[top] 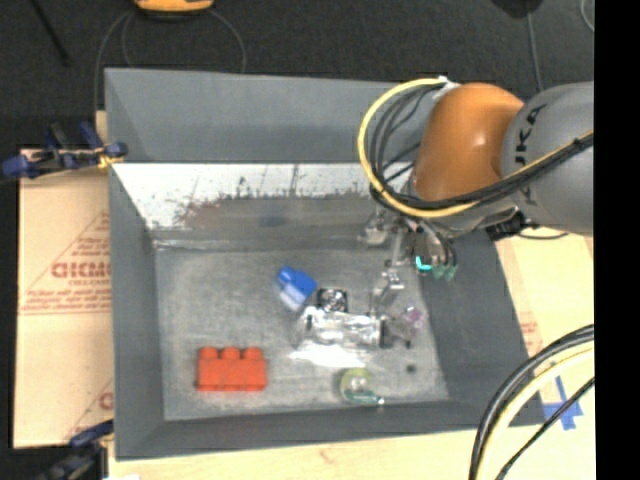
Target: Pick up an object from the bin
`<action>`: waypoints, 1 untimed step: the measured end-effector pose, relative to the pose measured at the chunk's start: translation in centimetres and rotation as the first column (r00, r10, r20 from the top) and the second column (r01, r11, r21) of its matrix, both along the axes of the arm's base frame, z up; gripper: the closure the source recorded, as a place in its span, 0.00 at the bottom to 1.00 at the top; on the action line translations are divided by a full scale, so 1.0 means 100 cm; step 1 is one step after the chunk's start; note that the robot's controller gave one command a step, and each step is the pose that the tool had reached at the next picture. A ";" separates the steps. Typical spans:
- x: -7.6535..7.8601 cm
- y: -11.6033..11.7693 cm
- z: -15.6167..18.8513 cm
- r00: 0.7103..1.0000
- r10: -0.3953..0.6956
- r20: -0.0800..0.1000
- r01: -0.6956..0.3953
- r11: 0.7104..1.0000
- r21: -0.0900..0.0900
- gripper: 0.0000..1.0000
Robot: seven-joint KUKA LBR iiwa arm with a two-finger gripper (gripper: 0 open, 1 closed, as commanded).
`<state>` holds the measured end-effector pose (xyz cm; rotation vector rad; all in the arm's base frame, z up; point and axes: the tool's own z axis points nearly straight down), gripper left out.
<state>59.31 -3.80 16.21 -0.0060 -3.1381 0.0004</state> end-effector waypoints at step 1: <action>-0.007 0.004 -0.064 0.973 -0.230 0.012 0.230 0.973 0.000 0.00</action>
Offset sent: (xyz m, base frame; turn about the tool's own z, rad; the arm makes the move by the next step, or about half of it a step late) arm -0.0127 0.0073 -0.0868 0.2579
